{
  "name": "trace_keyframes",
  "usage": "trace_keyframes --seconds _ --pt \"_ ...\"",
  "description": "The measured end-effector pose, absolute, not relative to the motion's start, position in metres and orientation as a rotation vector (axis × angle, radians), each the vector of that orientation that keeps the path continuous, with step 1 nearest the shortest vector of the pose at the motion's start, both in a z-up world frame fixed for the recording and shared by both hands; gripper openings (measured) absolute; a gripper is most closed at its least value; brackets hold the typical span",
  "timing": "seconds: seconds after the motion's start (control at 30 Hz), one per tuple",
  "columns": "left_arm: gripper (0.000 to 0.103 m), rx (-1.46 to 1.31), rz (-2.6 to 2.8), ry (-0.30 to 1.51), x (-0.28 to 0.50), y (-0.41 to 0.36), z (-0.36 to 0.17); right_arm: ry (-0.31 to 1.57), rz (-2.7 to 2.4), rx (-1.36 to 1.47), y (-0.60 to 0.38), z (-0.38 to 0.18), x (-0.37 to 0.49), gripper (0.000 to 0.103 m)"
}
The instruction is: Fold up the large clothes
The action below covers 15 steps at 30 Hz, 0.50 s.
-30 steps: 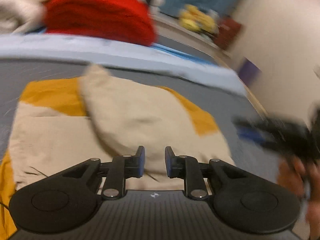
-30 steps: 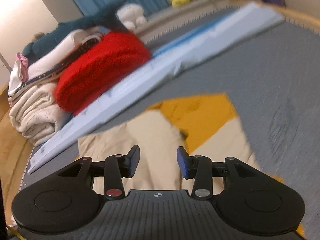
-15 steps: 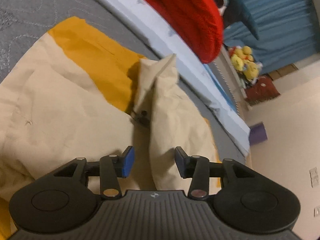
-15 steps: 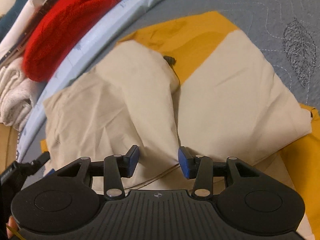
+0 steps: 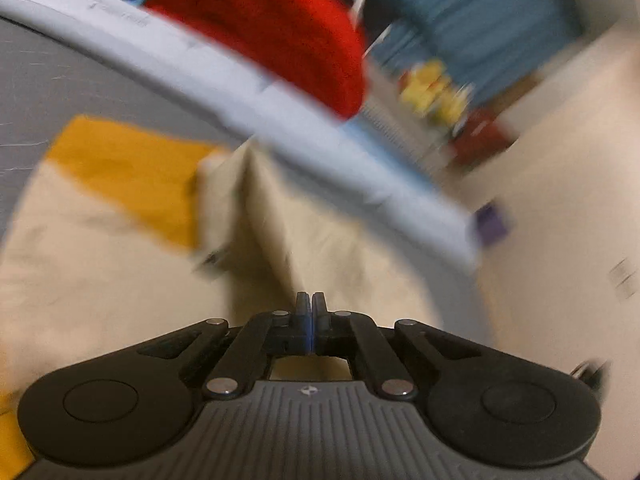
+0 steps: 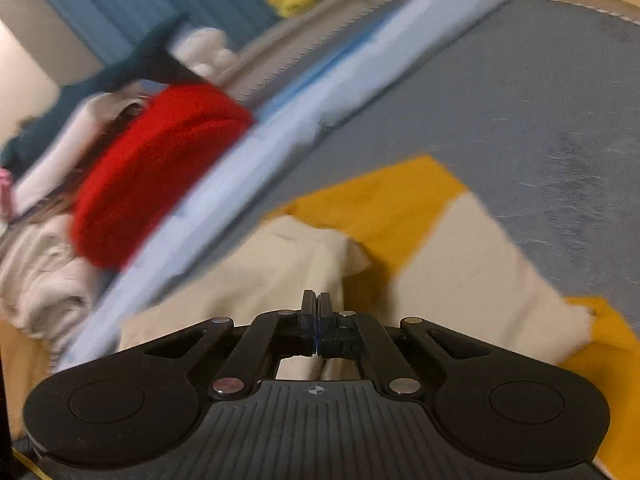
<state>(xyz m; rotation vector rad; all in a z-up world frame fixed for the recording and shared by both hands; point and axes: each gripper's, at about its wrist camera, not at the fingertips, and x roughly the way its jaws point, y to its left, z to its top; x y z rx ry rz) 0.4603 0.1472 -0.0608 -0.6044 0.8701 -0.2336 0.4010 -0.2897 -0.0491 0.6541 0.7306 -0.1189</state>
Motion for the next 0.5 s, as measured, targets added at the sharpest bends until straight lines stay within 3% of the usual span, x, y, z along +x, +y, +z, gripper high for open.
trace_keyframes --seconds 0.1,0.17,0.23,0.3,0.33,0.43,0.5 --pt "0.000 -0.472 -0.037 1.076 0.469 0.145 -0.108 0.978 -0.263 0.632 -0.294 -0.092 0.408 0.000" --pt "0.000 -0.508 -0.007 1.103 0.474 0.146 -0.118 1.036 -0.302 0.675 -0.297 -0.107 0.405 0.000" --pt "0.004 -0.519 -0.064 0.997 0.473 0.143 -0.097 0.968 -0.321 0.613 -0.291 -0.094 0.401 0.005" --pt "0.018 -0.462 -0.086 0.861 0.468 0.137 -0.071 0.829 -0.301 0.534 -0.282 -0.071 0.399 0.010" --pt "0.020 -0.435 -0.091 0.800 0.466 0.134 -0.063 0.762 -0.270 0.511 -0.277 -0.061 0.398 0.017" --pt "0.021 -0.425 -0.160 0.705 0.464 0.124 -0.057 0.637 -0.037 0.483 -0.252 -0.044 0.401 0.032" --pt "0.021 -0.450 -0.225 0.697 0.465 0.113 -0.065 0.657 0.140 0.514 -0.237 -0.049 0.406 0.034"
